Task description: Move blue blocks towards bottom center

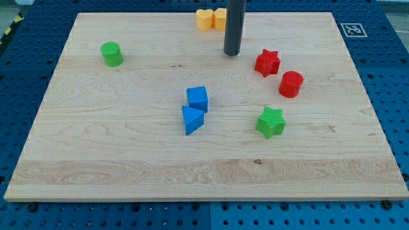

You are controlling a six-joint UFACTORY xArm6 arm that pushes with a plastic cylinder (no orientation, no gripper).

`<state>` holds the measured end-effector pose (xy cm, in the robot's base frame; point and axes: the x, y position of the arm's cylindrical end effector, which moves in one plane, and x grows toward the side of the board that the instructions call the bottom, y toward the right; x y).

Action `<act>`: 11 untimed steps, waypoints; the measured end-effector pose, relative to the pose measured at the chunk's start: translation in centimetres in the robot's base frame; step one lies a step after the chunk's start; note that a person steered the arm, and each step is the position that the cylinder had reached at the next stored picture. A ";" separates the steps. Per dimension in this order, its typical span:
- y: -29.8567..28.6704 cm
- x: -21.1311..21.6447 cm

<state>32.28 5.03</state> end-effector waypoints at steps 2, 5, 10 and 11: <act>-0.6 2.0; -1.1 2.2; -3.5 2.8; -5.1 2.8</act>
<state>35.11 -0.03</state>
